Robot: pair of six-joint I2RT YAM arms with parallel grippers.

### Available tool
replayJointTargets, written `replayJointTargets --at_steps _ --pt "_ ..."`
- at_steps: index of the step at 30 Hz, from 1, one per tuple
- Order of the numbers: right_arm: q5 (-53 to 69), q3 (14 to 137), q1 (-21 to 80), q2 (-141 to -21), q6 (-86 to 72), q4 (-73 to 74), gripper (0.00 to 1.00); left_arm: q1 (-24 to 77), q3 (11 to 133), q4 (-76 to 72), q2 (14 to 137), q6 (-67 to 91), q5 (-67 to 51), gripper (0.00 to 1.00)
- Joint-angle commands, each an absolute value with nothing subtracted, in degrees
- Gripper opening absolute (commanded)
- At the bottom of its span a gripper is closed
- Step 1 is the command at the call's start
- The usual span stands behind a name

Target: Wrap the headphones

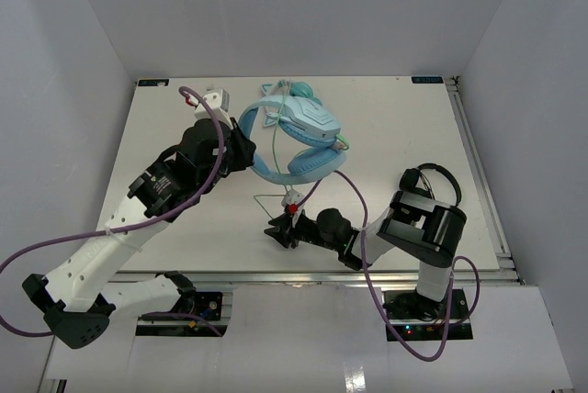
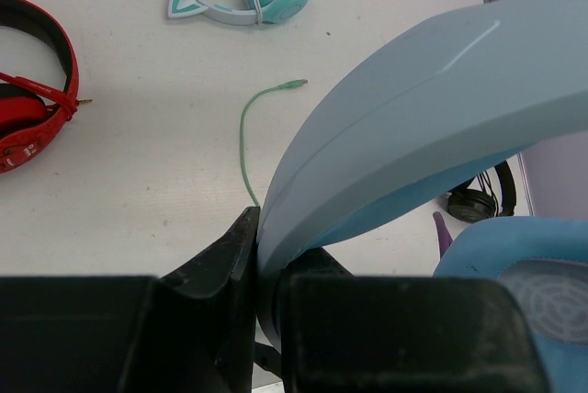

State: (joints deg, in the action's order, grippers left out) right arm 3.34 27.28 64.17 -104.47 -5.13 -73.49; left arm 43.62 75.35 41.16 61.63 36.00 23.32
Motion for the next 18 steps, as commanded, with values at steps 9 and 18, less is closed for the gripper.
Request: replayJointTargets --at_steps 9,18 --pt "12.57 30.18 62.01 -108.88 -3.36 -102.39 0.38 43.59 75.94 36.03 58.43 37.97 22.94 0.0" --pt "14.74 30.24 59.52 -111.34 -4.51 -103.09 0.13 43.65 75.67 35.81 57.52 37.87 22.59 0.0"
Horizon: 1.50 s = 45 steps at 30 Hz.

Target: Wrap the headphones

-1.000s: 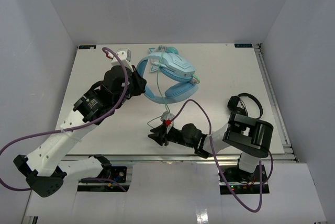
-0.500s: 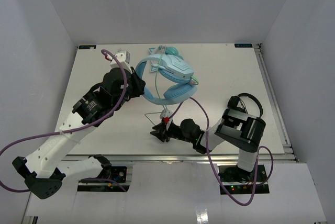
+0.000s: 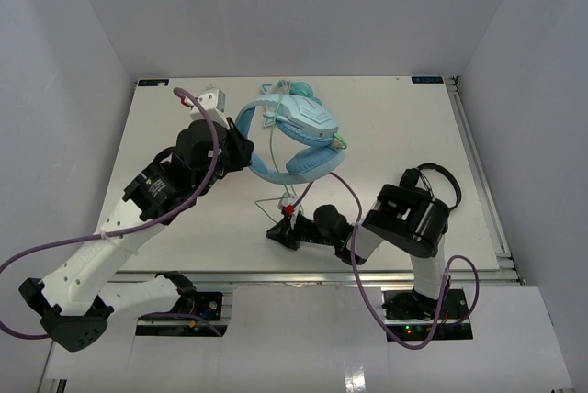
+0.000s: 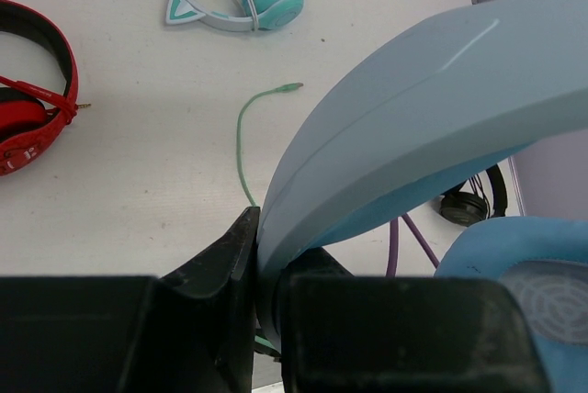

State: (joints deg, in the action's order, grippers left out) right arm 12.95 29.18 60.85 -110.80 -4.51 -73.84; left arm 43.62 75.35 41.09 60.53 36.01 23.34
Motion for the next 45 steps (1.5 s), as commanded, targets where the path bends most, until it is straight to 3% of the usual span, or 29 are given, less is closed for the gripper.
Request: replayJointTargets --at_steps 1,11,17,19,23,31,37,45 --pt "14.95 29.94 59.06 -111.25 -4.69 -103.24 0.1 43.62 75.67 35.84 57.4 37.78 22.59 0.0" --pt "19.78 21.61 57.67 -103.76 -2.15 -102.23 0.08 43.67 77.05 37.61 56.17 36.66 24.09 0.0" --pt "22.88 17.83 51.48 -103.93 -6.83 -107.36 0.08 43.68 78.73 39.09 55.06 35.63 22.22 0.0" --pt "25.62 17.28 50.31 -102.99 -7.47 -106.65 0.14 43.59 78.92 39.63 55.24 35.31 22.16 0.0" --pt "31.74 17.19 50.1 -96.98 -5.78 -97.89 0.38 43.59 78.58 39.99 55.55 35.16 22.49 0.0" --pt "32.67 16.18 50.14 -85.17 2.3 -84.1 0.6 43.59 78.56 39.85 56.02 35.33 21.71 0.0" --pt "36.59 22.76 49.06 -87.66 5.2 -75.49 0.85 43.6 78.22 39.29 55.99 35.51 20.59 0.0" --pt "41.4 31.78 47.67 -98.07 2.74 -74.79 0.85 43.59 78.13 38.56 56.47 35.51 19.79 0.0"
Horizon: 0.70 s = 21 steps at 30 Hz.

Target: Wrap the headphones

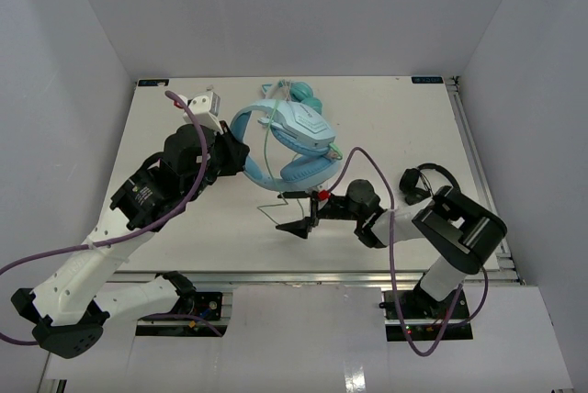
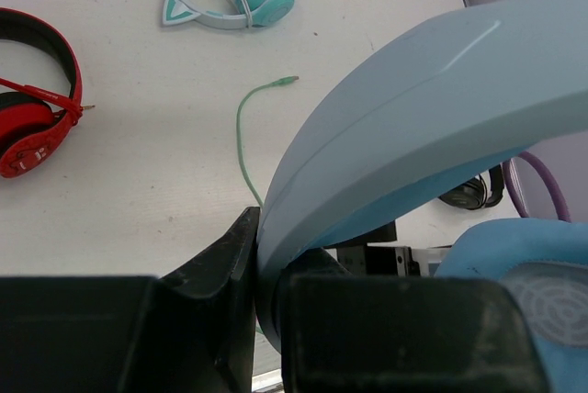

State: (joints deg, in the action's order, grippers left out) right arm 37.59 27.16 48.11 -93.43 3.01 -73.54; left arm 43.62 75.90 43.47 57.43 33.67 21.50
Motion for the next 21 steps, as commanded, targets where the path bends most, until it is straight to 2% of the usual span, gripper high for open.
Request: replayJointTargets --at_steps 1,12,17,20,21 --pt "41.74 32.44 47.64 -99.58 2.21 -75.06 0.85 43.59 78.13 38.49 56.61 35.51 19.69 0.0" --pt "45.92 34.26 48.23 -110.68 -8.03 -90.18 0.79 43.64 77.12 37.08 57.22 35.33 20.27 0.0" --pt "44.53 36.58 49.39 -114.69 -9.92 -91.96 0.74 43.64 76.15 36.21 57.04 35.42 19.98 0.0" --pt "43.83 37.81 49.28 -117.1 -12.45 -94.58 0.64 43.59 76.03 36.13 56.76 35.41 19.76 0.0" --pt "43.46 38.19 48.91 -117.69 -13.36 -94.79 0.54 43.59 76.11 36.21 56.47 35.29 19.55 0.0"
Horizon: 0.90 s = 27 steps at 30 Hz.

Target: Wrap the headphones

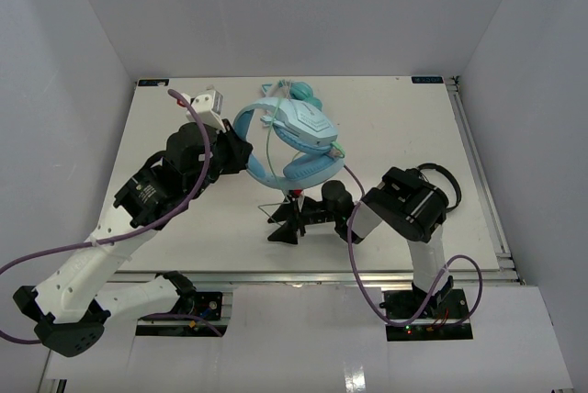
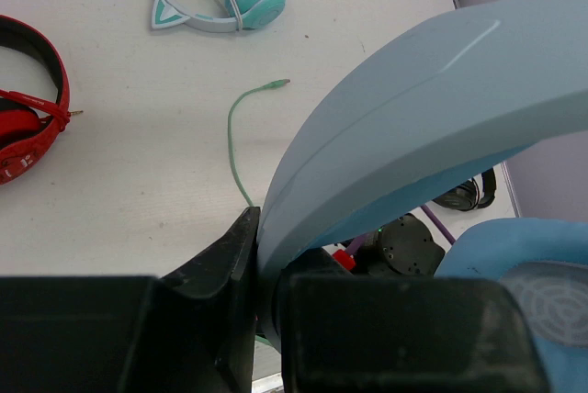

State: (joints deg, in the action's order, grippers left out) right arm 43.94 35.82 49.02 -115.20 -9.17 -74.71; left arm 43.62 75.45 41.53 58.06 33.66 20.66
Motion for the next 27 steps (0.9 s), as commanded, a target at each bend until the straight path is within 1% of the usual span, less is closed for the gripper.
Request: replayJointTargets --at_steps 1,3,4,6,7,10,12,17,23,27 --pt "43.09 38.56 48.54 -118.27 -14.28 -95.0 0.43 43.59 76.2 36.29 56.18 35.16 19.35 0.0" --pt "41.01 37.43 47.36 -118.46 -16.22 -97.23 0.1 43.68 76.45 37.62 55.26 34.74 18.84 0.0" --pt "38.78 34.92 45.96 -118.13 -18.23 -101.49 0.08 43.61 77.09 39.24 54.85 34.65 18.88 0.0" --pt "36.57 32.65 43.18 -117.83 -21.79 -107.22 0.08 43.66 77.63 40.68 53.14 34.53 19.87 0.0" --pt "36.14 31.68 41.72 -117.69 -22.98 -107.73 0.08 43.6 78.11 41.79 51.82 34.46 20.29 0.0" --pt "35.8 32.58 39.13 -118.68 -27.24 -107.74 0.08 43.59 80.28 43.64 49.81 34.13 19.49 0.0" --pt "34.7 32.83 38.08 -119.09 -29.4 -107.95 0.08 43.59 81.74 46.03 49.38 33.7 16.57 0.0" --pt "33.5 32.7 36.2 -117.93 -30.61 -108.02 0.08 43.59 82.69 49.59 48.35 30.3 12.65 0.0" --pt "34.72 32.83 33.55 -113.57 -32.8 -106.32 0.08 43.59 80.74 51.92 48.66 24.8 0.19 0.0" --pt "37.6 35.02 32.19 -108.42 -31.9 -98.01 0.08 43.65 77.81 52.93 48.5 20.92 -7.41 0.0"
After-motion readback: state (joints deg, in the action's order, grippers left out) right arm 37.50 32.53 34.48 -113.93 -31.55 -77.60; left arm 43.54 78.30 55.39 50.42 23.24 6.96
